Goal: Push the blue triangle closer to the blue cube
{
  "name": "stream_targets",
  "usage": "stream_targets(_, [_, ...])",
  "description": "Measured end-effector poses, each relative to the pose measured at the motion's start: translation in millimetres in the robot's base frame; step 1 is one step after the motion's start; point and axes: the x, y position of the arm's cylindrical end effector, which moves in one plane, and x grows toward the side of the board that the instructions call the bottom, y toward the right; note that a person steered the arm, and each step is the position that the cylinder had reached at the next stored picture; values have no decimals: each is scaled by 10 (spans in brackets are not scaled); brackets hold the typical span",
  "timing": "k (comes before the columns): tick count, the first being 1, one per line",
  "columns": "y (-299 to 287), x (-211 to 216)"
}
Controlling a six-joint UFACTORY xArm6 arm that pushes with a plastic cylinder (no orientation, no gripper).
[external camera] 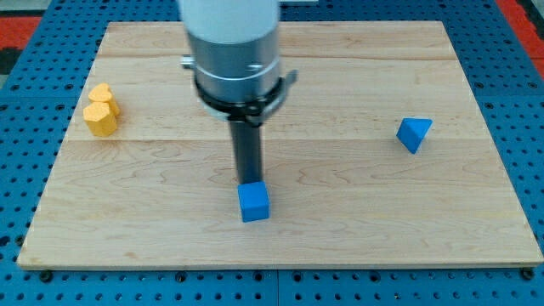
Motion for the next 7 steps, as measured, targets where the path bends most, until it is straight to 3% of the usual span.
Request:
stream_targets(3, [905,-116])
stream_targets(5, [2897,-216])
stream_targets(6, [2972,-791])
stream_targets(7, [2277,-781])
